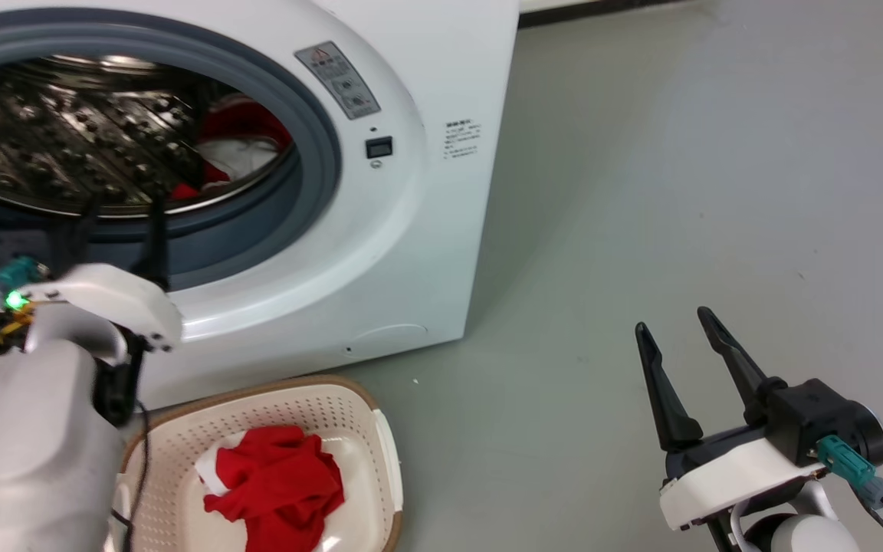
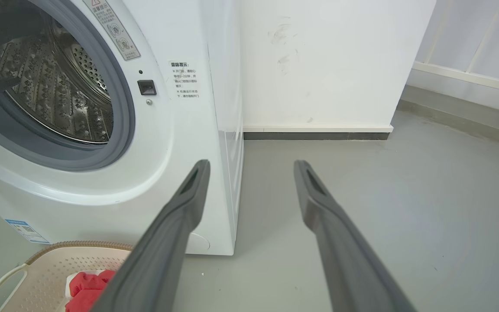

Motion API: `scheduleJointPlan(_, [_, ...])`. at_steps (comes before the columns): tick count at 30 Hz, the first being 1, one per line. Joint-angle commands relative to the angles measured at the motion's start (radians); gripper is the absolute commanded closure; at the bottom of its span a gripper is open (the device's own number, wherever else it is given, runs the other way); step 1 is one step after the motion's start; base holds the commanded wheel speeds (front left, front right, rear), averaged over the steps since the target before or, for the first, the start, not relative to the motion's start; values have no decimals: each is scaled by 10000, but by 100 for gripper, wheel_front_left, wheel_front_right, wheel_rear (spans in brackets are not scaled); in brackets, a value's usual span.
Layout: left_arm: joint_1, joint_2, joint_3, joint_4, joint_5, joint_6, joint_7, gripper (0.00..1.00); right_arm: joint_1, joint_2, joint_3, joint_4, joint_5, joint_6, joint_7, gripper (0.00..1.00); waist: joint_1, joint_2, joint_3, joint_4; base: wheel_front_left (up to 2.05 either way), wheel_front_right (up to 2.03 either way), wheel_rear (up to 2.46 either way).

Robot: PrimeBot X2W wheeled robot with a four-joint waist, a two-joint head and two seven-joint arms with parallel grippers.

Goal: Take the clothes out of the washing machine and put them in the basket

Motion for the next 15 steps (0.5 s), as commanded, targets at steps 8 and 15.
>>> scheduleJointPlan(8, [-1806,1128,-44,1178,-318,-355,1020,0,-396,15,195,-3,340,-7,-467,0,2,0,1626,-1182,0,0,0])
scheduleJointPlan(15, [-3343,2073,-362,1808,-745,-445,2211,0,-656,16,515,94,664,-7,-920,0,2,0,2962,-1790,0,0,0])
